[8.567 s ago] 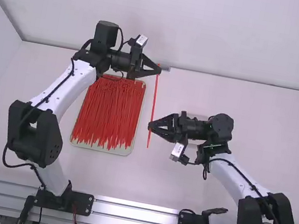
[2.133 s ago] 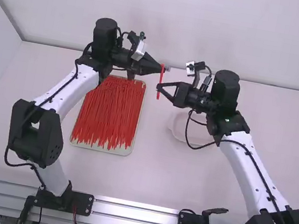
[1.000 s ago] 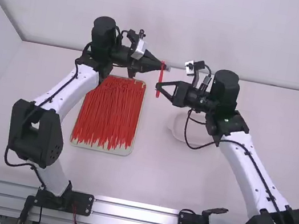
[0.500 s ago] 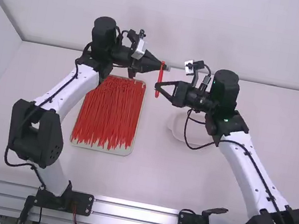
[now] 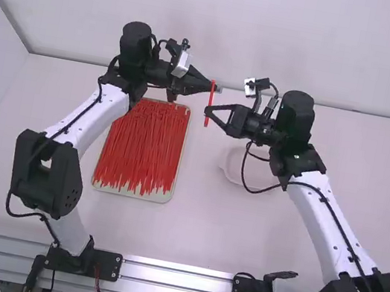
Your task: Fasten the cable tie
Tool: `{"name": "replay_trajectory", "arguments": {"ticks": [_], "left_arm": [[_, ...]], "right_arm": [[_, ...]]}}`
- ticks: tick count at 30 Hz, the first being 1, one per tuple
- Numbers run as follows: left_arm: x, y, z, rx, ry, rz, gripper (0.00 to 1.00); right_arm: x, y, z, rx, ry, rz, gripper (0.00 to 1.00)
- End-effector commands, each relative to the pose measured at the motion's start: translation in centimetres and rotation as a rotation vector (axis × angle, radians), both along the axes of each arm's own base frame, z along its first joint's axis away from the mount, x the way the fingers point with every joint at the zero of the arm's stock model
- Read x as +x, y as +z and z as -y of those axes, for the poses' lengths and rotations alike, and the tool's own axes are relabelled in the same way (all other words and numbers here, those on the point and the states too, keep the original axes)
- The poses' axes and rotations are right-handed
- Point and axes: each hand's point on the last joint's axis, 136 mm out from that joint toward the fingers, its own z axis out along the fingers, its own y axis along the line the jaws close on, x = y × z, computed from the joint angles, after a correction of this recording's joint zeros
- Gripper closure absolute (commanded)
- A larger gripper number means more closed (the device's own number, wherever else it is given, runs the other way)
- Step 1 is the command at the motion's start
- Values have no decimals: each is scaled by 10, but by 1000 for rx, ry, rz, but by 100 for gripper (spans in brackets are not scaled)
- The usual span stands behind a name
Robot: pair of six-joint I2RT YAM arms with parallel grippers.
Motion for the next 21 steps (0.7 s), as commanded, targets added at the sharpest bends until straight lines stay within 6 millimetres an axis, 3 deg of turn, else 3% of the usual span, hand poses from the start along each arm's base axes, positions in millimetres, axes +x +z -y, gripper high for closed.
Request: {"name": "replay_trajectory", "arguments": {"ticks": [1, 21], "left_arm": [[-9, 3, 3, -3, -35, 15, 98], [-8, 7, 3, -9, -32, 47, 98]], "right_arm": [[-2, -2, -2, 9, 10, -16, 100], [-8, 0, -5, 25, 41, -39, 100]]}}
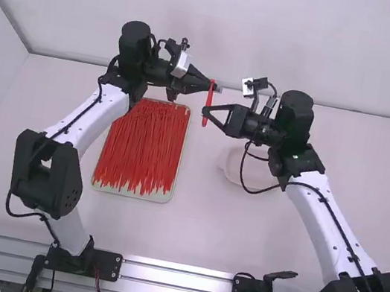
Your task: Fasten the cable tie
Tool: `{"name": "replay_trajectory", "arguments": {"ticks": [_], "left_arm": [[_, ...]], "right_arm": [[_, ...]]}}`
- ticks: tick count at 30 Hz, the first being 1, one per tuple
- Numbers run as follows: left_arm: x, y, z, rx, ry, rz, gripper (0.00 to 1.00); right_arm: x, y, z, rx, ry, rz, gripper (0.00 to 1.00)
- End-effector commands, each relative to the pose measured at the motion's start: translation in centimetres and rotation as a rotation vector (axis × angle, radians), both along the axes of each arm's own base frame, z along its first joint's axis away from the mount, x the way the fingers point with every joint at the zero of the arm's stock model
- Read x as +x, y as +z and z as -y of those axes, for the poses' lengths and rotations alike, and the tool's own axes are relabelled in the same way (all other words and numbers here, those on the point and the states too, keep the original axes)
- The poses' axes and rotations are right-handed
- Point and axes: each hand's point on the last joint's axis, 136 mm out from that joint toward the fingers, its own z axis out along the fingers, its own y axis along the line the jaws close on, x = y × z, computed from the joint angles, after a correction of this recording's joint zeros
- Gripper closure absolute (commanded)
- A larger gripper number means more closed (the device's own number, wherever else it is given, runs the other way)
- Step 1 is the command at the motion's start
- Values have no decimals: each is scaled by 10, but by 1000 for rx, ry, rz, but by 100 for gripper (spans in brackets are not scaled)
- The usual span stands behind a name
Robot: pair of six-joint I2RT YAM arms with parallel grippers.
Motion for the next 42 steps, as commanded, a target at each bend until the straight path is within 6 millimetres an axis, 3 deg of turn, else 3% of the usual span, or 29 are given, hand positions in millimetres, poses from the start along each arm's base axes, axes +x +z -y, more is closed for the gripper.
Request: {"name": "replay_trajectory", "arguments": {"ticks": [1, 16, 32, 42], "left_arm": [[-8, 3, 3, -2, -29, 6, 98], [-12, 3, 9, -2, -43, 8, 98], [-2, 5, 8, -7, 10, 35, 98], [3, 7, -2, -9, 28, 51, 98]], "right_arm": [[-3, -4, -1, 4, 16, -17, 100], [-1, -1, 1, 17, 4, -37, 100], [-5, -1, 2, 24, 31, -52, 100], [-6, 0, 3, 27, 41, -44, 100]]}}
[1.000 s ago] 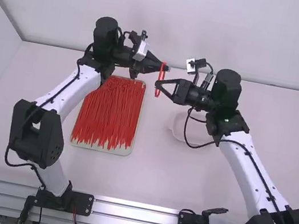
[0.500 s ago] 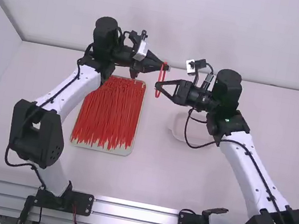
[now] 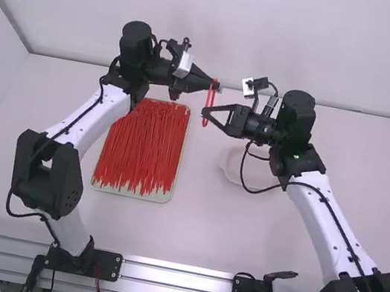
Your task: Fasten the cable tie
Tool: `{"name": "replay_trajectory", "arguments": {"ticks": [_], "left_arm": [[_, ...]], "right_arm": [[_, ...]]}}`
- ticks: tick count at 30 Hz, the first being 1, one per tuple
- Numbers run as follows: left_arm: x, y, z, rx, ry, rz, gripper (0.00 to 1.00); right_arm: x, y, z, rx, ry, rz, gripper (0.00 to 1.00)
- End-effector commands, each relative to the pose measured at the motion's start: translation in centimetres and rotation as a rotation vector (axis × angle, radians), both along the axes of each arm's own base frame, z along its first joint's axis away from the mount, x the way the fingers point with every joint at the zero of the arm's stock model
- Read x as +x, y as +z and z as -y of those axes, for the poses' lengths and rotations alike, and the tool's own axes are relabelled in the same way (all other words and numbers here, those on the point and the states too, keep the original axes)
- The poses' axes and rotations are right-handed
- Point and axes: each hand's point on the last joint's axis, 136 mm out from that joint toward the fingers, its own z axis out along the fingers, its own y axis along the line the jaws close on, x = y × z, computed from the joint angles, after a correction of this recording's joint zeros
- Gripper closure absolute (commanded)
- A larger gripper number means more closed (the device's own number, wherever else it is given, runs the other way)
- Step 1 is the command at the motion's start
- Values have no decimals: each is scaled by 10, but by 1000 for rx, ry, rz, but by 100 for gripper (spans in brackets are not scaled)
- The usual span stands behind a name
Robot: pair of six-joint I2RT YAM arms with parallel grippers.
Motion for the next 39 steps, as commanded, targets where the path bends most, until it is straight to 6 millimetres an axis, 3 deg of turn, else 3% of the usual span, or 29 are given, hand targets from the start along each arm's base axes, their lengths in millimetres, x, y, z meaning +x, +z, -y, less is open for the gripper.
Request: {"name": "replay_trajectory", "arguments": {"ticks": [1, 39], "left_arm": [[0, 3, -5, -2, 8, 7, 98], [-9, 0, -5, 4, -42, -16, 98]], "right_arm": [[0, -4, 2, 0, 4, -9, 100], [6, -1, 4, 4, -31, 6, 100]]}}
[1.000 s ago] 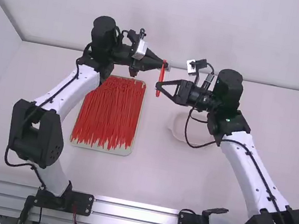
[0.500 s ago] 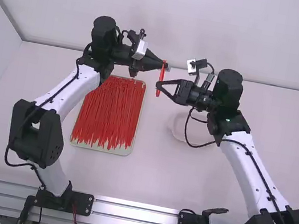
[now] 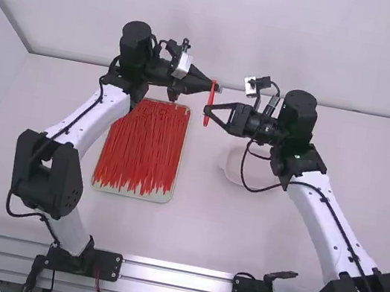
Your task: Fasten the cable tie
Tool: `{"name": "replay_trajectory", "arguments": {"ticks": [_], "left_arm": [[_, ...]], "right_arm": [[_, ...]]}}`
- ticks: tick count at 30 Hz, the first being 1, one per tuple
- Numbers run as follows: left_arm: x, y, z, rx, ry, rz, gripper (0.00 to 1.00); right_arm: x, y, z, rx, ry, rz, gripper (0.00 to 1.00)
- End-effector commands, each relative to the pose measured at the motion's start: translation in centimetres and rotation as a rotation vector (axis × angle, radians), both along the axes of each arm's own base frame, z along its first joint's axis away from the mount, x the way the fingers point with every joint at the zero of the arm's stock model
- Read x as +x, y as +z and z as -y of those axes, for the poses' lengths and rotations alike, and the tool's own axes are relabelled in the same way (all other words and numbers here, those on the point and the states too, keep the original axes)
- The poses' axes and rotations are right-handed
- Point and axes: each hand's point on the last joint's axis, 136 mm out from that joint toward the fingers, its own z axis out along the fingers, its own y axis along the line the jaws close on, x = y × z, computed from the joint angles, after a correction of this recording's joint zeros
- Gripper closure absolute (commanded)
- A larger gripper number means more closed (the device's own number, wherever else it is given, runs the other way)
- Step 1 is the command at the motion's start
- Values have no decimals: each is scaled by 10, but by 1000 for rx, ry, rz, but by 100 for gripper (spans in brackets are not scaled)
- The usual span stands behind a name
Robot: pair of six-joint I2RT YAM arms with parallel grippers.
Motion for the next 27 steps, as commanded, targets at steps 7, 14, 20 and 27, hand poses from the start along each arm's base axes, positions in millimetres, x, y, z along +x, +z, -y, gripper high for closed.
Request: {"name": "replay_trajectory", "arguments": {"ticks": [7, 14, 20, 27], "left_arm": [[-7, 2, -4, 0, -27, 4, 98], [-19, 7, -5, -3, -100, 36, 98], [-24, 7, 3, -3, -121, 32, 98], [-29, 7, 10, -3, -141, 34, 98]], "right_arm": [[6, 7, 5, 33, -19, 5, 100], [16, 10, 16, 38, -62, 27, 100], [16, 16, 15, 49, -62, 48, 100], [16, 23, 15, 66, -62, 74, 100]]}}
